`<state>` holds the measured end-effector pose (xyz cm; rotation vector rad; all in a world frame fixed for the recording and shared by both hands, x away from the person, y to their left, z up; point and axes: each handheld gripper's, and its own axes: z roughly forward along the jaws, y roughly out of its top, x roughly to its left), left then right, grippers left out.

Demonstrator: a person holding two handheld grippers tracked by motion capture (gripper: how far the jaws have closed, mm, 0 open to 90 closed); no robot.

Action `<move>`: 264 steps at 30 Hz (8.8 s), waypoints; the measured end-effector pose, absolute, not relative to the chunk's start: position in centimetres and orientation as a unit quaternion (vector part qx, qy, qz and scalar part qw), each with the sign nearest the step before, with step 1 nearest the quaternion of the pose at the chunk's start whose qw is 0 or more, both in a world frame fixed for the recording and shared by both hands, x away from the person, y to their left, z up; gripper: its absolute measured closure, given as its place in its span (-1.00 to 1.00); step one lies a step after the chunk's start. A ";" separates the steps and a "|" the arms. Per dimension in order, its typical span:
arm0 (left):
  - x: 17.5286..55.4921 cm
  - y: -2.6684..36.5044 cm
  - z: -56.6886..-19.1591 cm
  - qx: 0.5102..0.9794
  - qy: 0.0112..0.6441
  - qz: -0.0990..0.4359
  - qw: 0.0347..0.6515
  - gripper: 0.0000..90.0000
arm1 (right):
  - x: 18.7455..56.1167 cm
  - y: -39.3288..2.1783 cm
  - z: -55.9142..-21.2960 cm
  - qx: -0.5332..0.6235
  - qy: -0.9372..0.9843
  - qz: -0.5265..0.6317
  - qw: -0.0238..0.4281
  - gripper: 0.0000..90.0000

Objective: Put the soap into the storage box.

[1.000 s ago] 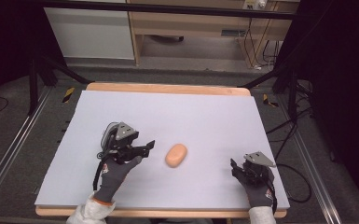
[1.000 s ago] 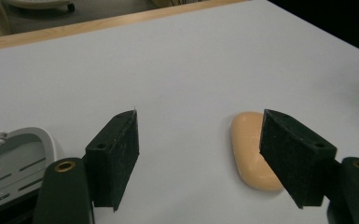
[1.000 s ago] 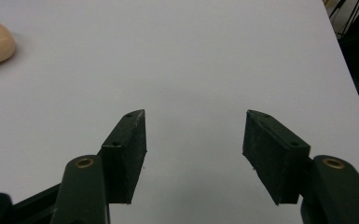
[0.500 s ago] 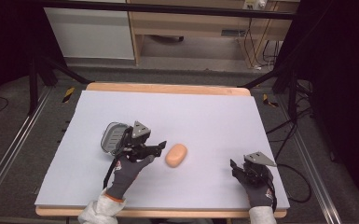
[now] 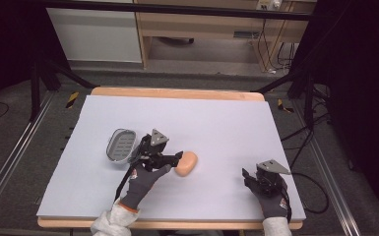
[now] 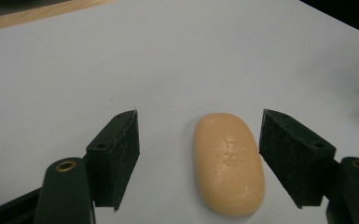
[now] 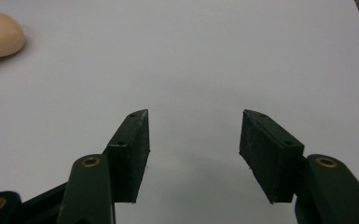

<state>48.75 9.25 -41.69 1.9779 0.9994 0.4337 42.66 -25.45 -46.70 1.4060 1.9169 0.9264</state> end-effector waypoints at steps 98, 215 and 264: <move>48.4 5.8 -43.8 0.837 0.387 0.158 0.352 -0.29 | 43.1 -25.8 -47.2 0.542 0.717 0.346 0.270 -0.03; 52.1 23.5 -42.7 0.743 0.532 0.212 0.346 -0.29 | 43.1 -25.3 -47.4 0.535 0.722 0.344 0.271 0.01; 50.0 22.5 -40.7 0.743 0.493 0.203 0.403 -0.26 | 43.0 -25.5 -47.3 0.534 0.716 0.352 0.281 -0.02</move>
